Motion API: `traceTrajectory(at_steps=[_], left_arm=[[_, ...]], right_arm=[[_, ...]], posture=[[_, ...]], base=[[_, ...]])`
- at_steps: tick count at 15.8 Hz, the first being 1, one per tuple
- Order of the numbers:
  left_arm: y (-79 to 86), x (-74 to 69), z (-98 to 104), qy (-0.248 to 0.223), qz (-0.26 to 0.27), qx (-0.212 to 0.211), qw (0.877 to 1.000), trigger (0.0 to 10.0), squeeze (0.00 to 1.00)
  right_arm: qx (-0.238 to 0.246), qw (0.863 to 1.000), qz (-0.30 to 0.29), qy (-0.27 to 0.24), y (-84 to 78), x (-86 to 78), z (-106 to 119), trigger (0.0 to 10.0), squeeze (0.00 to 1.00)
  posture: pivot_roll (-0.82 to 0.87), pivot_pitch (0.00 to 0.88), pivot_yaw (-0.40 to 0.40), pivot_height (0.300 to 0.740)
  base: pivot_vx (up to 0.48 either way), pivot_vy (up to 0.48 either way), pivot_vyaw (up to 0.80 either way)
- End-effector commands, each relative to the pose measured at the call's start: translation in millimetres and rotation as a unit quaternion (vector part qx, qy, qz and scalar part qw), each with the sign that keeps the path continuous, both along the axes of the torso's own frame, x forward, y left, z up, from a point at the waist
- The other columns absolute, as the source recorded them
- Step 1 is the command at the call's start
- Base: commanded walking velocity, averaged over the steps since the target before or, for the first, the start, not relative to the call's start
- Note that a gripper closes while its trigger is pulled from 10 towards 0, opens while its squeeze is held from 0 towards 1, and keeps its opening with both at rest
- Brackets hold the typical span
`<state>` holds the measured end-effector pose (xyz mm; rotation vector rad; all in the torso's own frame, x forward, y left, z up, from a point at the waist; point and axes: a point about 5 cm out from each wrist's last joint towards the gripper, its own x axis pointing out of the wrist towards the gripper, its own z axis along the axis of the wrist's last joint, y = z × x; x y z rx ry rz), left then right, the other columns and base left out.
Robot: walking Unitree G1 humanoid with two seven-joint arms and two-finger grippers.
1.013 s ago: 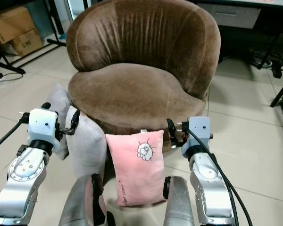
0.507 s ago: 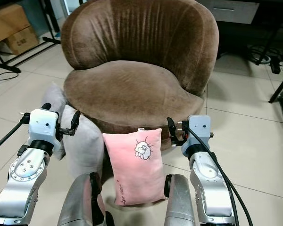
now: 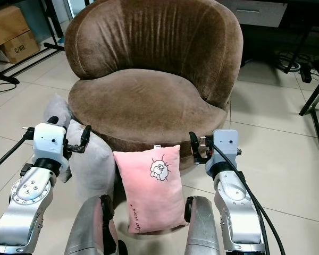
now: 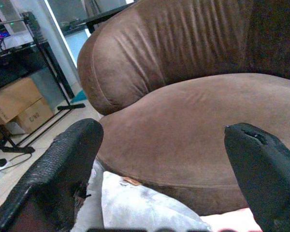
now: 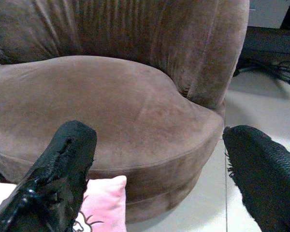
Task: Move the pillow to the sofa from floor
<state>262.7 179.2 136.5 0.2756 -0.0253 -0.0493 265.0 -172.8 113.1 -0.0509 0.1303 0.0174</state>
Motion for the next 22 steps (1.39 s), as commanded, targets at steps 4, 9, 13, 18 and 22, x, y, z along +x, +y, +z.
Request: traceTrajectory(at_steps=[4,9,13,18,22], left_arm=[[0.4,0.1,-0.1,0.000,0.000,-0.004,1.000,10.0,0.00],[0.1,0.1,-0.2,0.001,-0.001,-0.004,1.000,10.0,0.00],[0.1,0.2,-0.7,0.002,-0.003,-0.006,1.000,10.0,0.00],[-0.8,0.0,-1.6,0.001,-0.007,-0.008,1.000,10.0,0.00],[-0.9,-0.1,-1.7,0.001,-0.007,-0.009,1.000,10.0,0.00]], right_arm=[[-0.036,0.999,-0.004,0.009,-2.7,2.2,-0.5,10.0,0.00],[-0.028,0.999,-0.016,0.006,-5.3,2.3,-0.8,10.0,0.00],[-0.028,0.999,-0.022,0.004,-6.4,2.6,-0.5,10.0,0.00],[-0.048,0.998,-0.023,0.013,-9.5,3.0,-2.1,10.0,0.00],[-0.055,0.998,-0.021,0.015,-9.3,3.0,-2.3,10.0,0.00]], posture=[[-0.15,0.000,0.068,0.517],[-0.15,0.000,0.067,0.517],[-0.15,0.000,0.067,0.517],[-0.16,0.000,0.065,0.517],[-0.16,0.000,0.063,0.517]], base=[[0.000,0.000,0.40],[0.000,0.000,0.16],[0.000,0.000,0.00],[0.260,0.000,0.00],[0.289,0.000,0.00]])
